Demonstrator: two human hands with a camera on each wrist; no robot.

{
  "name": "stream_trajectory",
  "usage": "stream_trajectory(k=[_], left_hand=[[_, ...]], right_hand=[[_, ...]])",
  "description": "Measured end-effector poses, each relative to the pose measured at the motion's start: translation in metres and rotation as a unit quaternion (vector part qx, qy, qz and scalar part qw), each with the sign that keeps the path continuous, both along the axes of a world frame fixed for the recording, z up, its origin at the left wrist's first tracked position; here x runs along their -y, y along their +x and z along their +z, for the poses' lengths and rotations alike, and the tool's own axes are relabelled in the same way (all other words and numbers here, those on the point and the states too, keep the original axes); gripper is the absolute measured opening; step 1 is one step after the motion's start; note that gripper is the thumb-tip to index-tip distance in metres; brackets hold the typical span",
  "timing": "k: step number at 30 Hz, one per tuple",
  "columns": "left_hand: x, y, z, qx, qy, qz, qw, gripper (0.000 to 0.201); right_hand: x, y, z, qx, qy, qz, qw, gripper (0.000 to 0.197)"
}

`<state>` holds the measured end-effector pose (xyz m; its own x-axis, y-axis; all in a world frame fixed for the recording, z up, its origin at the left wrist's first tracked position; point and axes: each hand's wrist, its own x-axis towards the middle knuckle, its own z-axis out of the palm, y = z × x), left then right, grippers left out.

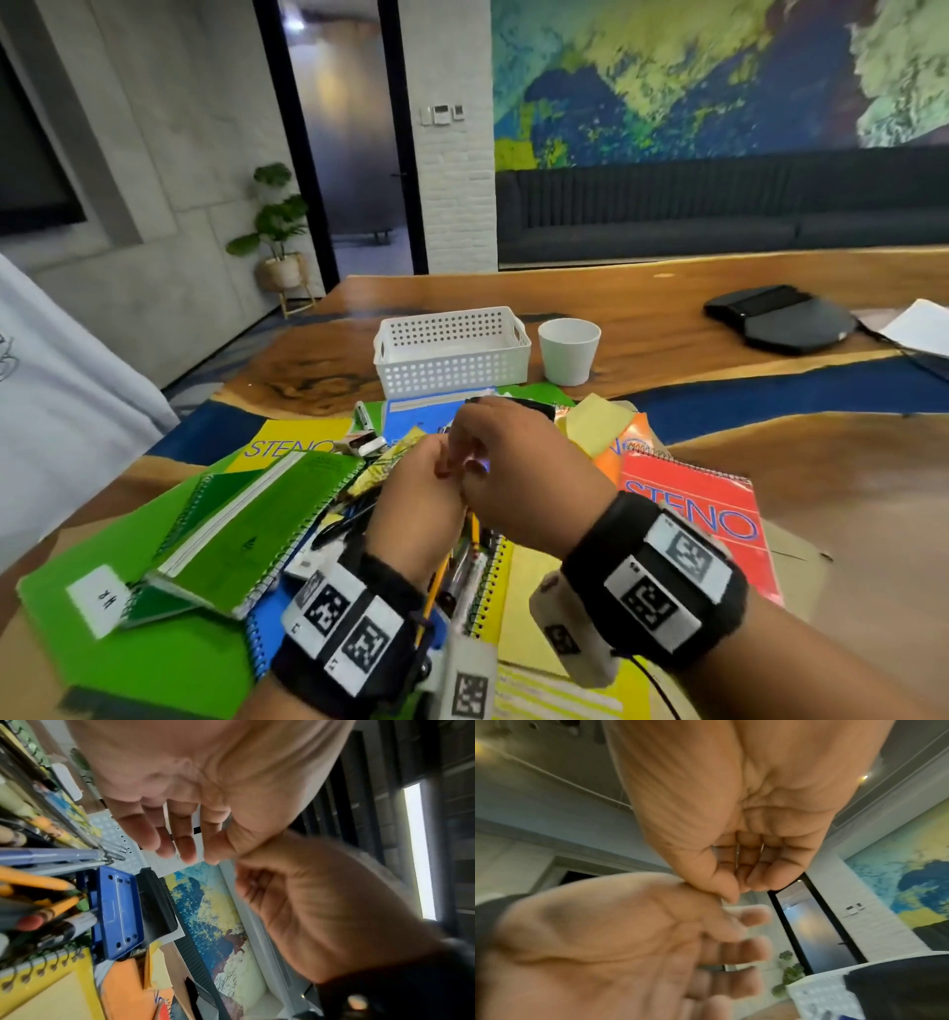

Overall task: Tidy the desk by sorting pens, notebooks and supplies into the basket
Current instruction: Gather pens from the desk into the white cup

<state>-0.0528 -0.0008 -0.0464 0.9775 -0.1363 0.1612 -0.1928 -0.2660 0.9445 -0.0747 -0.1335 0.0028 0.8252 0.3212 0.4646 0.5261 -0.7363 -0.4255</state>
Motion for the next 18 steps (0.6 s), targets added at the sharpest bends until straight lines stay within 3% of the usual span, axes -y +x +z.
stream_trajectory(k=[3,6,8,10,14,16,18], left_hand=[[-0.011,-0.006,-0.001,-0.036,0.009,-0.019,0.999,0.034],[-0.035,-0.004,0.007,-0.137,-0.120,-0.062,0.981,0.032],[-0.054,0.005,0.011,-0.158,-0.176,-0.036,0.971,0.025],[-0.068,0.016,0.008,-0.143,-0.170,0.025,0.975,0.024],[-0.082,0.025,-0.004,-0.135,-0.100,0.094,0.981,0.046],[-0.086,0.025,-0.006,-0.150,-0.093,0.073,0.981,0.048],[-0.088,0.027,-0.006,-0.155,-0.068,0.045,0.985,0.043]], right_hand=[[0.032,0.029,-0.004,-0.011,-0.034,-0.056,0.998,0.007],[0.080,0.079,-0.001,-0.050,-0.086,-0.149,0.984,0.010],[0.116,0.122,-0.002,-0.091,-0.109,-0.208,0.968,0.017],[0.145,0.160,-0.007,-0.116,-0.117,-0.252,0.954,0.025],[0.178,0.210,-0.023,-0.230,-0.163,-0.307,0.909,0.068],[0.188,0.230,-0.030,-0.262,-0.172,-0.323,0.893,0.088],[0.195,0.247,-0.036,-0.263,-0.181,-0.315,0.894,0.096]])
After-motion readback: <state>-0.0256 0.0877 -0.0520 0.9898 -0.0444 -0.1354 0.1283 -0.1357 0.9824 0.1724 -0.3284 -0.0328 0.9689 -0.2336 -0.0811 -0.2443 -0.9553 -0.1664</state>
